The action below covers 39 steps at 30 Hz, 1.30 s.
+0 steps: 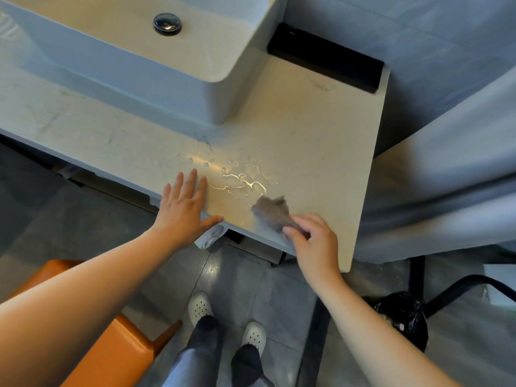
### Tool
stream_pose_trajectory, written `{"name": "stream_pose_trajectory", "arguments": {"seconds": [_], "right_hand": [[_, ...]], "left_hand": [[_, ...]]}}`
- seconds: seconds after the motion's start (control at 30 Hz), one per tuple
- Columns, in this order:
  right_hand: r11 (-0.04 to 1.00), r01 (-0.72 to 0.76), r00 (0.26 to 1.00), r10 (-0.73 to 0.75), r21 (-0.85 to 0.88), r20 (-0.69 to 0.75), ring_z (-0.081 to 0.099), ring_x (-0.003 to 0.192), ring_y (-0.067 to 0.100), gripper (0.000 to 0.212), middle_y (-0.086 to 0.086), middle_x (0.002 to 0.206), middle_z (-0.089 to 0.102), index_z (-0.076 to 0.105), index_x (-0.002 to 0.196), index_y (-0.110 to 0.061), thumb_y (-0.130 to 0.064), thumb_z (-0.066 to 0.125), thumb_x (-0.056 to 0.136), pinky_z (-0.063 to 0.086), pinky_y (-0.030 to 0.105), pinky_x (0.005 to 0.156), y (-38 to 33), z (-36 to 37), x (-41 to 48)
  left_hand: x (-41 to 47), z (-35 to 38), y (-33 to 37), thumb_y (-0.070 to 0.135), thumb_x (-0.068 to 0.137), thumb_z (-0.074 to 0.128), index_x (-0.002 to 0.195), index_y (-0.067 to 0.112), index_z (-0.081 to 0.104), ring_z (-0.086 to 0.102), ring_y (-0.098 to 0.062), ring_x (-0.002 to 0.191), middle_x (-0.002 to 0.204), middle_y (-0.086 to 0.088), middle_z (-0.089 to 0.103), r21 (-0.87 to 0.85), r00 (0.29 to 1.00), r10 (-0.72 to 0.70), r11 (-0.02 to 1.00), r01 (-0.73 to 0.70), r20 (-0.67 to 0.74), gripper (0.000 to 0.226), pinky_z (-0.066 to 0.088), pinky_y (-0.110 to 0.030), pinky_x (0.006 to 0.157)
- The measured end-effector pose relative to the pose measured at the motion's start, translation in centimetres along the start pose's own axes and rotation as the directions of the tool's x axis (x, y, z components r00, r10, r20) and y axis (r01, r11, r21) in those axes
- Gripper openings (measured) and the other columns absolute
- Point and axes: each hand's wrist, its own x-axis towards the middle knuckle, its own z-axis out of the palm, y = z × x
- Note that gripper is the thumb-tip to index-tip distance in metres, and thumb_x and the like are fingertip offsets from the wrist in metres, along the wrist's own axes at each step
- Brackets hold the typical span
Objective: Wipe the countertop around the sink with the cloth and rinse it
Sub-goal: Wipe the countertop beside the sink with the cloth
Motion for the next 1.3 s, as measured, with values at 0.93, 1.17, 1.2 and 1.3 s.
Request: {"name": "stream_pose_trajectory", "arguments": {"seconds": [0.93, 1.17, 1.2, 1.3], "right_hand": [[0.987, 0.070, 0.995, -0.080, -0.143, -0.065, 0.055, 0.097, 0.017, 0.029, -0.001, 0.103, 0.062, 0.070, 0.112, -0.010, -0.009, 0.069, 0.083, 0.044, 0.025, 0.085, 0.4, 5.6, 4.9], [0.996, 0.036, 0.992, -0.026, -0.078, 0.127, 0.054, 0.098, 0.005, 0.030, -0.014, 0.099, 0.059, 0.069, 0.113, -0.020, -0.011, 0.067, 0.085, 0.040, 0.010, 0.084, -0.8, 5.9, -1.5], [0.998, 0.027, 0.986, -0.018, -0.054, 0.163, 0.055, 0.097, 0.003, 0.029, -0.015, 0.097, 0.060, 0.070, 0.111, -0.021, -0.010, 0.067, 0.085, 0.041, 0.009, 0.083, -1.1, 5.7, -1.9], [0.999, 0.045, 0.979, -0.039, -0.027, 0.199, 0.056, 0.096, 0.001, 0.028, -0.017, 0.096, 0.060, 0.071, 0.110, -0.021, -0.009, 0.067, 0.085, 0.043, 0.011, 0.083, -2.3, 5.1, -2.1]], "left_hand": [[3.1, 0.9, -2.8, 0.093, 0.054, -0.006, 0.143, 0.028, -0.028, -0.040, -0.028, 0.134, 0.149, -0.002, -0.039, -0.008, 0.994, 0.033, 0.999, -0.033, 0.103, 0.112, -0.018, -0.055, 0.112], [2.9, -0.8, -3.8, 0.081, 0.078, 0.028, 0.148, 0.028, -0.017, -0.024, -0.027, 0.143, 0.155, -0.002, -0.027, 0.016, 0.989, 0.079, 0.997, -0.082, 0.125, 0.099, -0.006, -0.050, 0.117], [2.9, -1.1, -4.2, 0.078, 0.080, 0.032, 0.149, 0.028, -0.015, -0.021, -0.026, 0.144, 0.156, -0.002, -0.025, 0.027, 0.988, 0.100, 0.994, -0.104, 0.121, 0.097, -0.004, -0.049, 0.118], [3.0, -1.6, -5.3, 0.075, 0.082, 0.034, 0.150, 0.030, -0.013, -0.015, -0.023, 0.146, 0.156, 0.001, -0.023, 0.073, 0.982, 0.150, 0.985, -0.159, 0.115, 0.093, 0.002, -0.044, 0.119]]}}
